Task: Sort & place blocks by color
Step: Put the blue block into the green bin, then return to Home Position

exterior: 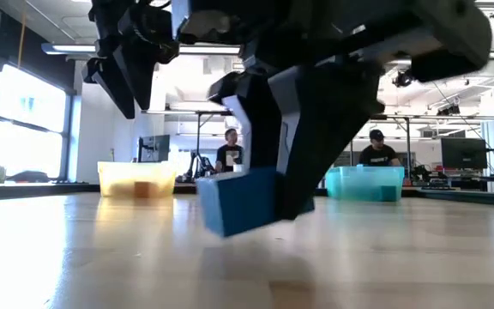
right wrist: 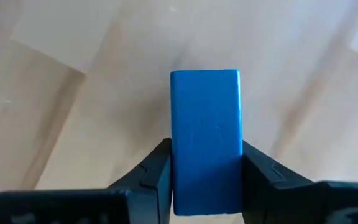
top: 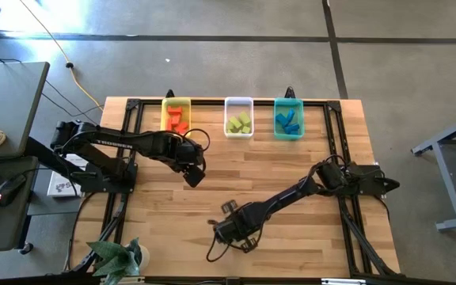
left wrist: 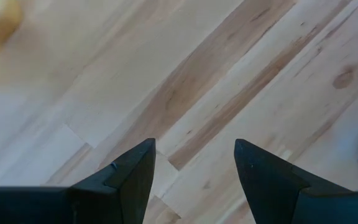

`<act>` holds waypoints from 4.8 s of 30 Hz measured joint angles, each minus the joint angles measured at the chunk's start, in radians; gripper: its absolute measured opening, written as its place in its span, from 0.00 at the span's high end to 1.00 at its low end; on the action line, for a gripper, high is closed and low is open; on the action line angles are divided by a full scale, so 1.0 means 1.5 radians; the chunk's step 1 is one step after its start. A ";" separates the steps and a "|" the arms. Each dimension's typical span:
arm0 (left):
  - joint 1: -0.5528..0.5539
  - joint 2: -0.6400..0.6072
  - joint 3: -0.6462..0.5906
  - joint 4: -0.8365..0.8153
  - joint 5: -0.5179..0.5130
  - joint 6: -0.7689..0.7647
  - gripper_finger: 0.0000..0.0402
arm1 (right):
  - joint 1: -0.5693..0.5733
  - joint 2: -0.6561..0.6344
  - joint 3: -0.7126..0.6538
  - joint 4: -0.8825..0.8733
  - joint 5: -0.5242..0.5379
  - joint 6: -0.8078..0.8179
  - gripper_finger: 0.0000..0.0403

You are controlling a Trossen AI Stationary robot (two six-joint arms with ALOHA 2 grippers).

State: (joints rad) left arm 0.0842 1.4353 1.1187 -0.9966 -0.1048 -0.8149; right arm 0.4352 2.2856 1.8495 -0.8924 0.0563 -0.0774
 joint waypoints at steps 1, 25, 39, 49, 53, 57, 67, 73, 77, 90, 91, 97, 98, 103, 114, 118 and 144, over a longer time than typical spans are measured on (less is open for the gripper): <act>0.000 0.000 0.000 0.000 -0.006 0.005 0.48 | -0.003 0.000 0.007 -0.018 0.010 0.015 0.73; 0.010 0.000 0.000 -0.009 -0.161 0.091 0.48 | -0.186 -0.095 0.102 -0.399 0.293 0.128 0.73; 0.104 0.000 0.000 0.013 -0.161 0.166 0.48 | -0.451 -0.313 -0.056 -0.332 0.333 0.176 0.73; 0.187 0.000 0.000 0.137 -0.044 0.255 0.48 | -0.648 -0.440 -0.280 -0.118 0.165 0.224 0.73; 0.219 0.000 0.000 0.217 0.039 0.290 0.48 | -0.693 -0.444 -0.338 -0.070 0.111 0.227 0.73; 0.247 0.000 0.000 0.295 0.122 0.318 0.48 | -0.726 -0.442 -0.384 -0.038 0.075 0.228 0.73; 0.280 0.000 0.000 0.403 0.220 0.341 0.48 | -0.783 -0.441 -0.449 -0.012 0.052 0.221 0.69; 0.279 0.000 0.000 0.405 0.222 0.350 0.48 | -0.785 -0.442 -0.450 -0.010 0.055 0.221 0.37; 0.280 0.000 0.000 0.422 0.252 0.354 0.48 | -0.785 -0.443 -0.450 -0.010 0.055 0.226 0.29; 0.251 -0.142 -0.146 0.570 0.272 0.347 0.48 | -0.782 -0.506 -0.450 0.021 -0.074 0.238 0.29; 0.247 -0.163 -0.168 0.585 0.272 0.346 0.48 | -0.781 -0.516 -0.449 0.032 -0.077 0.245 0.29; 0.234 -0.289 -0.292 0.680 0.267 0.325 0.48 | -0.770 -0.582 -0.449 0.137 -0.144 0.261 0.29; 0.234 -0.307 -0.309 0.684 0.266 0.319 0.48 | -0.762 -0.593 -0.449 0.156 -0.156 0.266 0.29; 0.232 -0.402 -0.385 0.682 0.264 0.285 0.48 | -0.698 -0.638 -0.449 0.248 -0.174 0.279 0.29; 0.187 -0.641 -0.541 0.682 0.241 0.272 0.48 | -0.552 -0.670 -0.449 0.315 -0.182 0.380 0.29; 0.182 -0.726 -0.589 0.680 0.240 0.270 0.48 | -0.495 -0.670 -0.449 0.340 -0.128 0.396 0.29; 0.182 -0.953 -0.684 0.547 0.158 0.308 0.48 | -0.344 -0.942 -0.453 0.308 -0.017 0.237 0.29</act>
State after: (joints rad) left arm 0.3576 0.0055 0.0925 -0.1757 0.1329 -0.3527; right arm -0.0805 0.8733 1.1705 -0.4307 0.0314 0.2783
